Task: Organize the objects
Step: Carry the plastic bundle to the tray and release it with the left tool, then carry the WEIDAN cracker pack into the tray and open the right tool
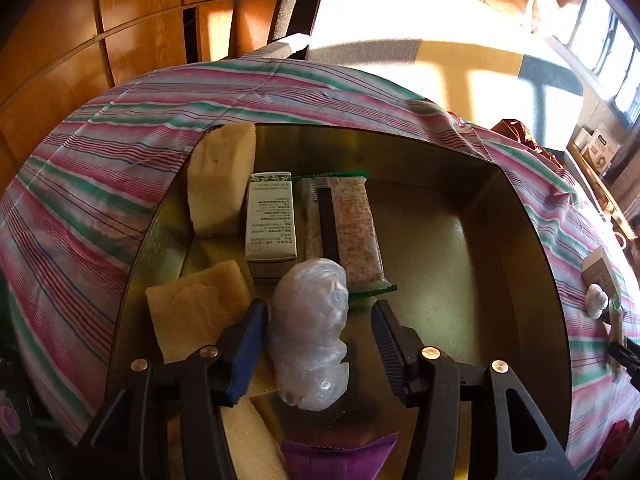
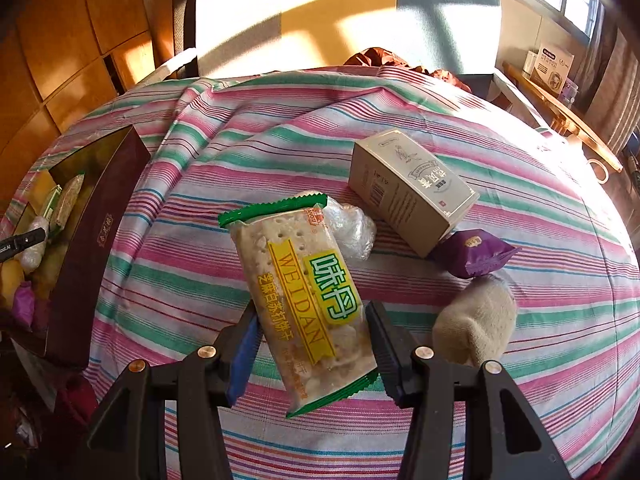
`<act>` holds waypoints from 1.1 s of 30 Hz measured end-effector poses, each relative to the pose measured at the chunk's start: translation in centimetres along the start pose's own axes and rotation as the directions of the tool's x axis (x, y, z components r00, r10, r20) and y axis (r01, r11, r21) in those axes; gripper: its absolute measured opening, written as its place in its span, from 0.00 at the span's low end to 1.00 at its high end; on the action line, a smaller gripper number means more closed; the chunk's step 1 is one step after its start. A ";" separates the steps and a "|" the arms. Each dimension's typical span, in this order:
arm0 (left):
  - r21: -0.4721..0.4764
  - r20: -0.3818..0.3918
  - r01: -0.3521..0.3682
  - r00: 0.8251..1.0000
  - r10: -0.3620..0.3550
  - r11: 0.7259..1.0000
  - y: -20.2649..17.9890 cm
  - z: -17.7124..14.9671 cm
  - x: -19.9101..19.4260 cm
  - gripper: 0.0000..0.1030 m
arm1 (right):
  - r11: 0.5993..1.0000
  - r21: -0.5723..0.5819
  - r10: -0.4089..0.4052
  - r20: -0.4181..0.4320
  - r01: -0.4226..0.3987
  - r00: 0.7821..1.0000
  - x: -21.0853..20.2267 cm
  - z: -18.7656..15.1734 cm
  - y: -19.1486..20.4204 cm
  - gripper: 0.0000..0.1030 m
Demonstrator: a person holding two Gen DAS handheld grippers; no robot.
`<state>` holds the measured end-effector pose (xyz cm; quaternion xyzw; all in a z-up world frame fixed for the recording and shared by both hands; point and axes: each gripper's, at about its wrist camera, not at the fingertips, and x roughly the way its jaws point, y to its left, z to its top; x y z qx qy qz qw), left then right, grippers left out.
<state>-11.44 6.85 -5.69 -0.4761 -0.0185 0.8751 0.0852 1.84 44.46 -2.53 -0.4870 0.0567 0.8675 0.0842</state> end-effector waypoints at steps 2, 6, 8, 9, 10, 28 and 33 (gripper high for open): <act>0.024 0.024 -0.003 1.000 0.003 1.000 -0.2 -0.3 -0.8 0.53 | 1.000 -0.008 0.001 0.002 -0.001 1.000 0.0 0.0 0.2 0.51; 0.034 0.088 -0.007 0.996 0.004 0.999 -0.1 -0.6 -2.9 0.56 | 1.000 -0.019 0.005 0.004 -0.005 1.000 -0.1 0.0 0.5 0.51; 0.038 0.122 -0.010 0.993 0.005 0.999 -0.1 -0.8 -4.1 0.59 | 1.000 -0.019 0.005 -0.003 -0.005 1.000 0.0 -0.1 0.6 0.51; 0.041 0.139 -0.013 0.990 0.007 0.999 -0.1 -0.8 -4.8 0.62 | 1.000 -0.020 0.003 -0.009 -0.004 1.000 0.1 -0.1 0.6 0.51; 0.045 0.156 -0.013 0.988 0.006 0.999 -0.2 -0.9 -5.4 0.62 | 1.000 -0.022 0.003 -0.014 -0.003 1.000 0.2 -0.1 0.7 0.51; 0.076 0.255 -0.016 0.967 -0.004 0.997 0.6 -3.1 -11.2 0.66 | 0.976 -0.084 0.202 -0.002 -0.201 0.979 -1.6 3.2 12.2 0.51; 0.066 0.252 -0.019 0.968 0.002 0.998 1.6 -3.5 -11.3 0.67 | 0.960 -0.118 0.254 -0.026 -0.255 0.967 -0.7 5.2 17.3 0.51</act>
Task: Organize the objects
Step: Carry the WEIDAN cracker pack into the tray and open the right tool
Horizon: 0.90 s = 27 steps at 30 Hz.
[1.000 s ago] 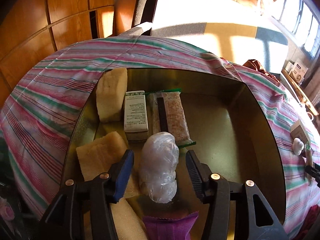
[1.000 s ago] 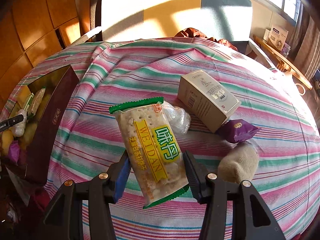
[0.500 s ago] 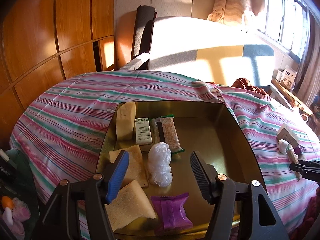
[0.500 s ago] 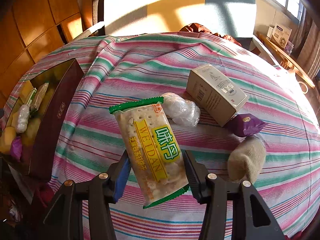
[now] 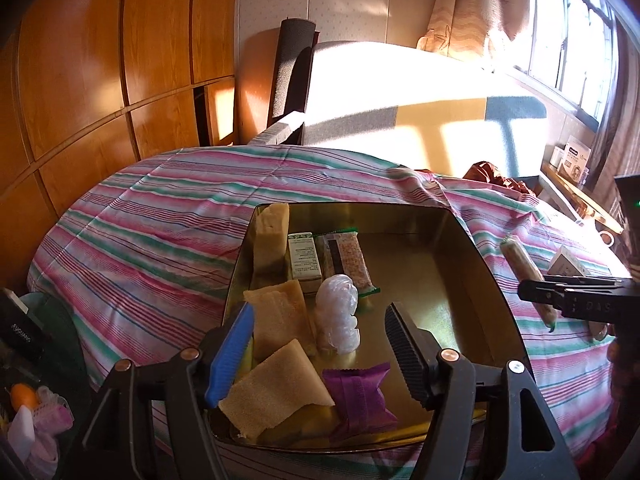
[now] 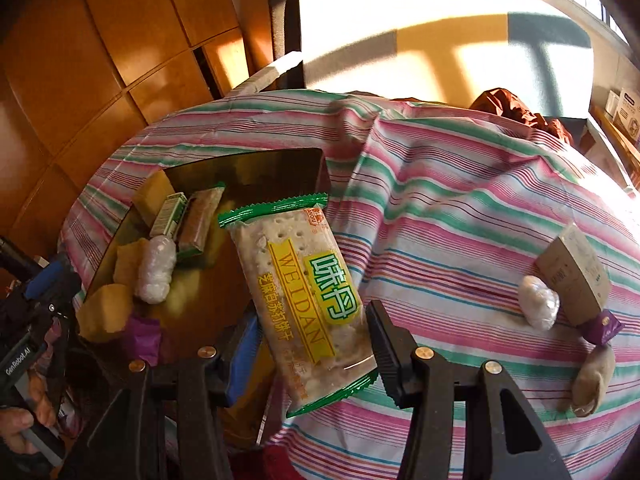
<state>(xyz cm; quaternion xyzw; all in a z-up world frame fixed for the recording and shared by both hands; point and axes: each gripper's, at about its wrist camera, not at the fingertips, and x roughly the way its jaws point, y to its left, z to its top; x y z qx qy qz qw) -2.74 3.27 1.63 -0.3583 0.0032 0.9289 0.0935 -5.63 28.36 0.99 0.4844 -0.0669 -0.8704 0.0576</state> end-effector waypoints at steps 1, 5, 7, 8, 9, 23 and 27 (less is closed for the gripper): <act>-0.003 -0.001 -0.001 1.000 0.001 1.000 0.2 -0.1 0.0 0.67 | 1.000 -0.001 0.007 -0.009 -0.007 1.000 0.6 0.5 0.7 0.51; -0.019 -0.009 -0.006 1.000 0.006 1.000 1.1 -0.5 0.1 0.67 | 1.000 0.000 0.008 -0.049 -0.008 0.999 3.5 2.3 3.2 0.50; -0.027 -0.015 -0.005 1.000 0.004 1.000 1.5 -0.6 0.2 0.67 | 1.000 0.004 0.002 -0.070 -0.002 0.998 4.8 3.1 4.1 0.45; -0.031 -0.017 -0.005 1.000 0.004 1.000 1.7 -0.7 0.3 0.67 | 1.000 0.004 -0.006 -0.076 0.006 0.997 5.4 3.4 4.6 0.39; -0.036 -0.018 -0.005 1.000 0.004 0.999 1.9 -0.8 0.3 0.67 | 1.000 -0.008 -0.023 -0.075 0.022 0.997 5.8 3.7 5.1 0.39; -0.100 -0.049 0.005 0.999 -0.010 0.995 4.0 -1.9 1.1 0.67 | 0.985 -0.153 -0.109 -0.197 0.080 0.974 9.7 2.8 6.9 0.37; -0.104 -0.045 0.011 0.999 -0.016 0.994 4.2 -1.8 1.0 0.67 | 0.984 -0.167 -0.101 -0.220 0.064 0.970 10.6 2.9 7.0 0.46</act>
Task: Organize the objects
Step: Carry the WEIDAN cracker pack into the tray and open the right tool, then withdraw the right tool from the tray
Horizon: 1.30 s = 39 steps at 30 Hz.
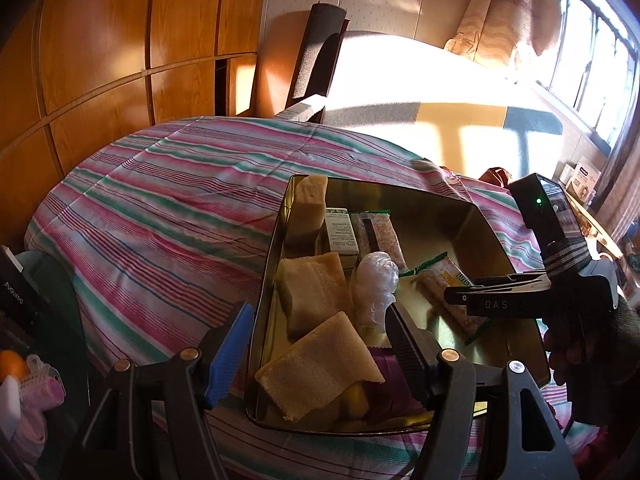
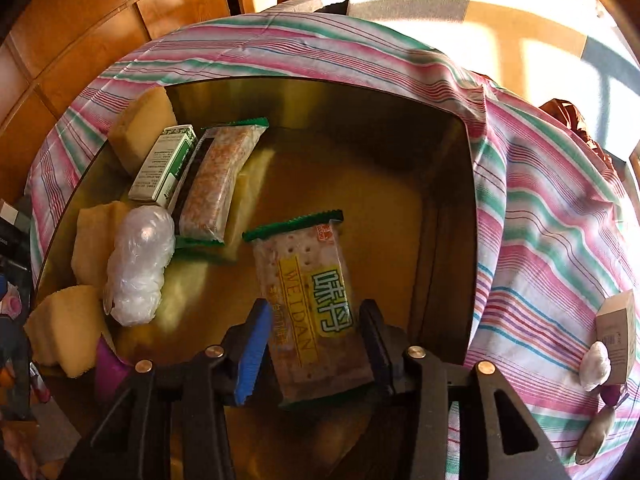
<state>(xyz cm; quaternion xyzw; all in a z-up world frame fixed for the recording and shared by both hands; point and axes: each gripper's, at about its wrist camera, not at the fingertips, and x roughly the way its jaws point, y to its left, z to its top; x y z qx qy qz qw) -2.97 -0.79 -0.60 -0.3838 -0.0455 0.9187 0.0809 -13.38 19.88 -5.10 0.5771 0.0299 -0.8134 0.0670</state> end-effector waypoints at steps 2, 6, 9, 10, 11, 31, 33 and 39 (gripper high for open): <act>-0.002 0.000 0.003 1.000 -0.003 1.000 0.0 0.1 0.0 0.67 | 1.000 -0.013 -0.008 -0.009 0.008 1.000 0.2 0.2 0.2 0.47; -0.005 0.000 0.002 1.000 -0.002 1.000 0.1 0.1 0.1 0.67 | 0.999 -0.035 -0.015 -0.012 0.015 1.000 0.4 0.6 0.4 0.45; -0.007 -0.001 0.001 1.000 -0.001 1.000 0.2 0.1 0.1 0.67 | 1.000 -0.019 -0.007 -0.003 0.007 1.000 0.7 1.2 0.4 0.44; -0.007 -0.001 -0.001 1.000 0.001 1.000 0.2 0.1 0.1 0.67 | 1.000 -0.010 -0.004 0.001 0.004 1.000 0.8 1.4 0.3 0.44; -0.008 -0.002 -0.002 1.000 0.002 1.000 0.3 0.1 0.1 0.67 | 1.000 -0.001 0.000 0.003 0.000 1.000 1.0 1.8 0.3 0.44; -0.007 0.003 -0.022 1.000 0.022 1.000 0.6 0.2 -0.5 0.68 | 0.974 0.195 0.094 0.126 -0.118 0.988 -0.5 3.9 -0.6 0.45; -0.003 0.005 -0.017 1.000 0.017 1.000 0.4 0.2 -0.7 0.68 | 0.977 0.183 0.088 0.144 -0.114 0.986 -1.3 3.1 -0.6 0.45; 0.018 0.014 -0.003 1.000 0.003 1.000 -0.5 0.1 -1.2 0.69 | 0.984 0.156 0.049 0.199 -0.081 0.979 -4.4 0.0 -1.5 0.45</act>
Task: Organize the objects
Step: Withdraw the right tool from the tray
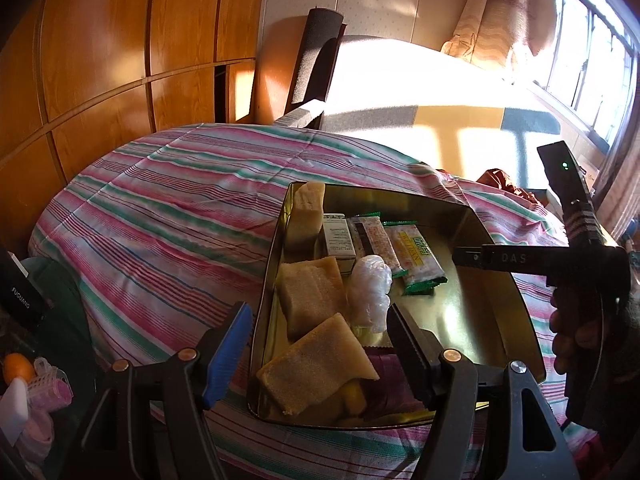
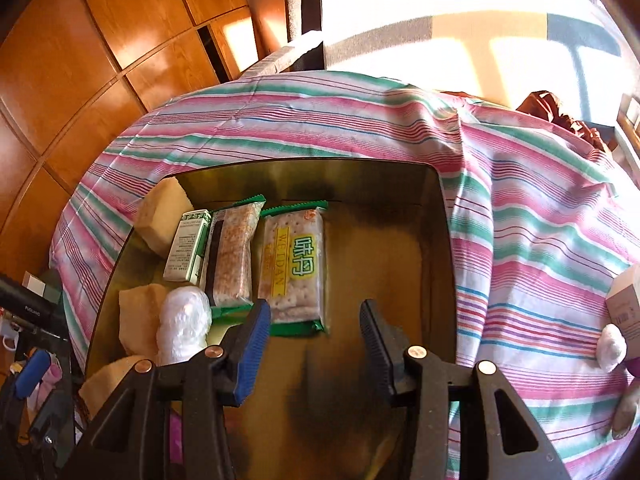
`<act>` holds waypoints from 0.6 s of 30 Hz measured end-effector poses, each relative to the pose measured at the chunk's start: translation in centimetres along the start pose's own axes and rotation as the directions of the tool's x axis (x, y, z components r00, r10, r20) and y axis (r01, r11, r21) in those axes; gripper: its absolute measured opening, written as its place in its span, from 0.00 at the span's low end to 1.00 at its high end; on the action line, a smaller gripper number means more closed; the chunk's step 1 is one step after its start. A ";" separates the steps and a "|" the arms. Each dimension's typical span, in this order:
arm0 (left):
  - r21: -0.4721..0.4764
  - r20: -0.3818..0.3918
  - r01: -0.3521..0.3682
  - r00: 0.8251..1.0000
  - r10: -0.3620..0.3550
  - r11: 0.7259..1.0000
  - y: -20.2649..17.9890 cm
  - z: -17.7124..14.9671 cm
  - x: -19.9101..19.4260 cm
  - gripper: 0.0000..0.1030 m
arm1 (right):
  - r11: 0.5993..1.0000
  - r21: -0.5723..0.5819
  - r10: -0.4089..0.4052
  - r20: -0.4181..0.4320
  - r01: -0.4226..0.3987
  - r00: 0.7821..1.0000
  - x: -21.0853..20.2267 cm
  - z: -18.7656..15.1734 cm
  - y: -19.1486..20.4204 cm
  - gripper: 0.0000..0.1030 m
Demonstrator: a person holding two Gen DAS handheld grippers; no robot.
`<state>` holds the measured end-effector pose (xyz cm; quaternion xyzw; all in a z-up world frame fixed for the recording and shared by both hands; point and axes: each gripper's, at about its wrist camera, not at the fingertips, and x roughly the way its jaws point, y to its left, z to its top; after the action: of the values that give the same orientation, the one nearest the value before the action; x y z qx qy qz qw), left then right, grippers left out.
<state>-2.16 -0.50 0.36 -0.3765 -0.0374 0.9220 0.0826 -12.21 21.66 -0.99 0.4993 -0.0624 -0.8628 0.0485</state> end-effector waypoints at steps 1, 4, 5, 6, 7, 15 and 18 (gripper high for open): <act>0.004 0.001 0.001 1.000 -0.001 1.000 -0.2 0.0 -0.1 0.69 | 1.000 -0.002 -0.006 0.010 0.006 1.000 -0.6 -0.4 -0.3 0.46; 0.019 0.003 0.003 1.000 -0.004 1.000 -0.8 -0.1 -0.3 0.69 | 1.000 -0.014 -0.026 0.036 0.027 0.999 -2.2 -1.8 -1.1 0.48; 0.024 0.003 0.004 1.000 -0.004 1.000 -0.9 -0.2 -0.4 0.69 | 0.999 -0.019 -0.032 0.045 0.033 0.998 -2.8 -2.3 -1.3 0.49; 0.028 0.003 0.005 1.000 -0.005 1.000 -1.1 -0.2 -0.5 0.69 | 0.999 -0.025 -0.039 0.054 0.040 0.998 -3.2 -2.7 -1.4 0.49; 0.033 0.004 0.005 1.000 -0.005 0.999 -1.2 -0.3 -0.6 0.69 | 0.998 -0.032 -0.048 0.062 0.050 0.997 -3.6 -3.1 -1.5 0.49; 0.076 0.002 0.006 1.000 -0.006 0.997 -2.6 -0.7 -0.9 0.72 | 0.990 -0.071 -0.109 0.125 0.118 0.986 -6.8 -6.2 -3.3 0.63; 0.092 -0.001 0.009 1.000 -0.009 0.996 -3.1 -0.8 -0.9 0.72 | 0.988 -0.055 -0.135 0.136 0.143 0.981 -7.9 -7.1 -5.0 0.63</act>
<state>-0.59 2.42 0.83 -0.3725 0.0034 0.9222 0.1042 -2.25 27.33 1.46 0.4423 -0.0026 -0.8968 0.0000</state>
